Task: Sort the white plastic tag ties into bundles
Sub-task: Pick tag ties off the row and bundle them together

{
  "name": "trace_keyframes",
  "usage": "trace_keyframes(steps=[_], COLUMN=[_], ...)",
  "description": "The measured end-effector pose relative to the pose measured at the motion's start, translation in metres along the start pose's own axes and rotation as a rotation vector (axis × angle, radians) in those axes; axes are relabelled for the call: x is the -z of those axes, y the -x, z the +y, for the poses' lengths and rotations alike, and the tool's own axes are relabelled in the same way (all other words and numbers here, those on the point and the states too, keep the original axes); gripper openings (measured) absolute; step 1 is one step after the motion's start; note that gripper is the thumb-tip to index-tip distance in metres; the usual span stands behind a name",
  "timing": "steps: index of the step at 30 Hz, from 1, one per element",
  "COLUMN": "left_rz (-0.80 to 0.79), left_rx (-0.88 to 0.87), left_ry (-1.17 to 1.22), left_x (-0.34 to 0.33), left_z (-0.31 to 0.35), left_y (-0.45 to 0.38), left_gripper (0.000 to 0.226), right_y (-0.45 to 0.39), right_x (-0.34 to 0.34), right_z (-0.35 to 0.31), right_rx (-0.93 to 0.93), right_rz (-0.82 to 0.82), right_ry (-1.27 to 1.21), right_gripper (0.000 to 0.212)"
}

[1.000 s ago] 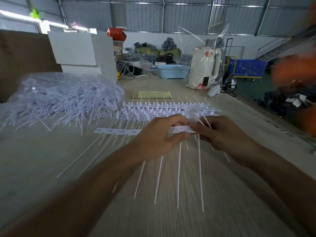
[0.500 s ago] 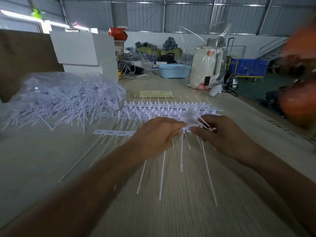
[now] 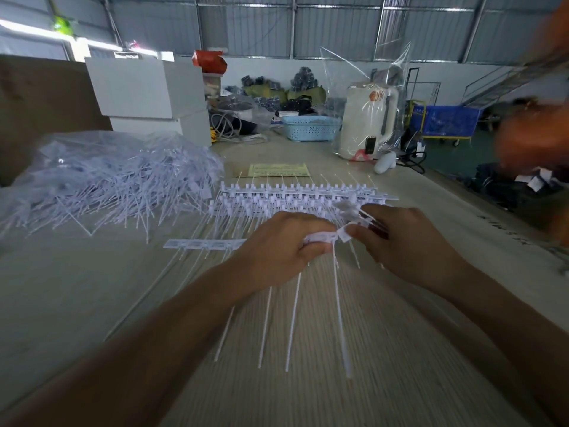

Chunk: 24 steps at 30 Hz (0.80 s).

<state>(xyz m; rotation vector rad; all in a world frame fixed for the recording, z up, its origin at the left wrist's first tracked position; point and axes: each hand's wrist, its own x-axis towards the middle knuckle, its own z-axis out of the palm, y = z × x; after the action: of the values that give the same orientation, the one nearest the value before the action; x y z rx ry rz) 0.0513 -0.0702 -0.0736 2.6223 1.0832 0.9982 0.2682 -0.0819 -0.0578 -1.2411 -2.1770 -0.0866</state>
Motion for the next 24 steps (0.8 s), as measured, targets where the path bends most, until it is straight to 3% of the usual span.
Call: trace_keyframes(steps=[3, 6, 9, 13, 18, 20, 22, 24], left_rz=[0.035, 0.039, 0.066, 0.081, 0.056, 0.033, 0.025, 0.016], left_rx=[-0.02, -0.014, 0.008, 0.046, 0.075, 0.067, 0.062, 0.071], left_ry=[0.009, 0.022, 0.026, -0.043, -0.054, -0.022, -0.01, 0.009], left_x=[0.001, 0.0, 0.001, 0.001, -0.002, -0.004, -0.004, -0.004], left_z=[0.001, 0.002, 0.003, 0.003, 0.005, 0.008, 0.009, 0.008], left_y=[0.002, 0.005, 0.004, 0.004, 0.005, 0.005, 0.005, 0.005], left_gripper=[0.023, 0.027, 0.029, 0.035, 0.038, 0.04, 0.041, 0.038], right_y=[-0.003, -0.004, -0.003, -0.003, -0.001, 0.0, -0.001, -0.001], right_x=[0.005, 0.018, 0.017, 0.008, 0.0, -0.001, 0.002, 0.003], right_z=[0.005, 0.019, 0.018, 0.005, 0.003, 0.003, 0.003, 0.003], right_rx=[-0.024, -0.148, -0.264, -0.229, -0.147, -0.179, -0.17, -0.193], right_rz=[0.153, 0.262, 0.153, -0.009, -0.033, -0.027, 0.031, 0.064], right_ry=[0.081, -0.05, -0.335, -0.548, -0.513, -0.461, -0.414, -0.436], right_gripper=[0.009, 0.015, 0.028, 0.019, 0.011, 0.017, 0.003, 0.024])
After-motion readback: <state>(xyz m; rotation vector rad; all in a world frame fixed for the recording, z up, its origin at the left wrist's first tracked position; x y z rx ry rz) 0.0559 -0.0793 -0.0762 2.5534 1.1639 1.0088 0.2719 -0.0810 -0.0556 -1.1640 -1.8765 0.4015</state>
